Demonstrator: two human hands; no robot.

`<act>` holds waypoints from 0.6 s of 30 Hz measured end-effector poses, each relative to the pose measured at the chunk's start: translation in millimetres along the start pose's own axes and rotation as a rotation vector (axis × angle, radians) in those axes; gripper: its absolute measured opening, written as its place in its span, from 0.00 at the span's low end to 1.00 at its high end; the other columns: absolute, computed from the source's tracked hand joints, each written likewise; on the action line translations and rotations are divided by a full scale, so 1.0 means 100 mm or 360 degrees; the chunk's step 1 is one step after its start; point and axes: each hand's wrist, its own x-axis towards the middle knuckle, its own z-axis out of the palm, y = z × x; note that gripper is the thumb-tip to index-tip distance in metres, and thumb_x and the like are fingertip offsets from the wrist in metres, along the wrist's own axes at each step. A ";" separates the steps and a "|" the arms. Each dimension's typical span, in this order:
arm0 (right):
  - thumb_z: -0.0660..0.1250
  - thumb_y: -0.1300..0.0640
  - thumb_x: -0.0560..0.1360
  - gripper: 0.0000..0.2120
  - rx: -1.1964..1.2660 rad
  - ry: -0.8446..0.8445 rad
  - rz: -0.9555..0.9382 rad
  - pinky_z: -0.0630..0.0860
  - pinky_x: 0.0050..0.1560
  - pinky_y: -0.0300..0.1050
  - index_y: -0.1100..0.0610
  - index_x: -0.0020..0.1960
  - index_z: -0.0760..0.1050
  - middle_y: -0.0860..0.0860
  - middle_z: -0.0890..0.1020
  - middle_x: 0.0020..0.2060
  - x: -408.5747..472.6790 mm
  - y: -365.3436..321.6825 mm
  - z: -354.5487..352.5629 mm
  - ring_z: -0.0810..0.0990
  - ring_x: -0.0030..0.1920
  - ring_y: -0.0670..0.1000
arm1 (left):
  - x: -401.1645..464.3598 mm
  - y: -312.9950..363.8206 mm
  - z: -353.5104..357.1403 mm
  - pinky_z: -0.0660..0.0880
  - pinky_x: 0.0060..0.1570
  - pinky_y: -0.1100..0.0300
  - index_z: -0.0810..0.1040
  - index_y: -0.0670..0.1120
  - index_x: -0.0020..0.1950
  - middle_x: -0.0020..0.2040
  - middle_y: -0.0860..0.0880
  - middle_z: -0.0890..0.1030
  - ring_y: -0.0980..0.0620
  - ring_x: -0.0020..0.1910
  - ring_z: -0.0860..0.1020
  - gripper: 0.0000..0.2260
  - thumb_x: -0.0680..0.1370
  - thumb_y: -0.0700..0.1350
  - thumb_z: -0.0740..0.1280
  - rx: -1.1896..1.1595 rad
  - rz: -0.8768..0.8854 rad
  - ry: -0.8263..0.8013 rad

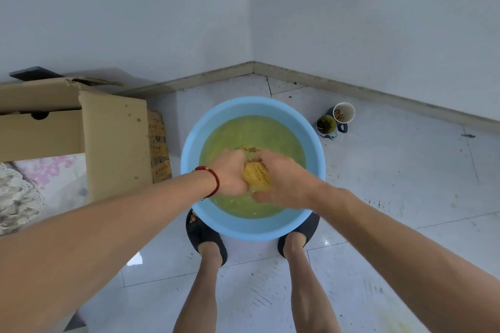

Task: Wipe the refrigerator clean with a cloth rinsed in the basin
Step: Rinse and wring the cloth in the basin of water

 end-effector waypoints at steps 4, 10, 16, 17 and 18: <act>0.70 0.35 0.74 0.24 0.2166 -0.0333 0.0450 0.77 0.52 0.53 0.57 0.52 0.78 0.55 0.79 0.49 -0.10 0.11 -0.10 0.79 0.47 0.53 | -0.11 -0.04 -0.10 0.78 0.38 0.53 0.84 0.47 0.44 0.42 0.47 0.82 0.45 0.41 0.81 0.05 0.73 0.38 0.70 0.0458 0.0725 0.0742; 0.81 0.42 0.68 0.39 0.2975 -0.1224 -0.0087 0.86 0.44 0.48 0.65 0.69 0.76 0.67 0.79 0.62 -0.11 -0.05 0.37 0.84 0.59 0.63 | -0.22 -0.15 -0.25 0.82 0.46 0.49 0.84 0.38 0.55 0.63 0.41 0.82 0.43 0.48 0.84 0.07 0.78 0.37 0.72 0.0811 0.1498 0.1107; 0.70 0.64 0.78 0.09 0.1441 -0.0821 0.0064 0.63 0.25 0.38 0.69 0.55 0.77 0.54 0.75 0.33 0.03 -0.23 0.11 0.68 0.26 0.47 | -0.30 -0.28 -0.38 0.66 0.25 0.59 0.82 0.43 0.48 0.38 0.48 0.81 0.47 0.31 0.78 0.13 0.65 0.34 0.76 0.1328 0.1062 0.0591; 0.70 0.64 0.77 0.04 0.1099 -0.0673 0.0080 0.64 0.27 0.41 0.65 0.46 0.77 0.54 0.74 0.30 0.05 -0.26 0.08 0.68 0.26 0.49 | -0.29 -0.21 -0.34 0.66 0.28 0.58 0.80 0.44 0.45 0.37 0.48 0.80 0.47 0.32 0.77 0.09 0.68 0.35 0.73 0.1364 0.0830 0.0457; 0.69 0.64 0.75 0.07 0.0756 -0.0492 0.0076 0.67 0.29 0.42 0.62 0.39 0.74 0.53 0.74 0.29 0.06 -0.27 0.06 0.71 0.26 0.50 | -0.25 -0.15 -0.30 0.68 0.31 0.57 0.78 0.45 0.43 0.37 0.48 0.79 0.47 0.34 0.76 0.06 0.71 0.36 0.70 0.1399 0.0604 0.0346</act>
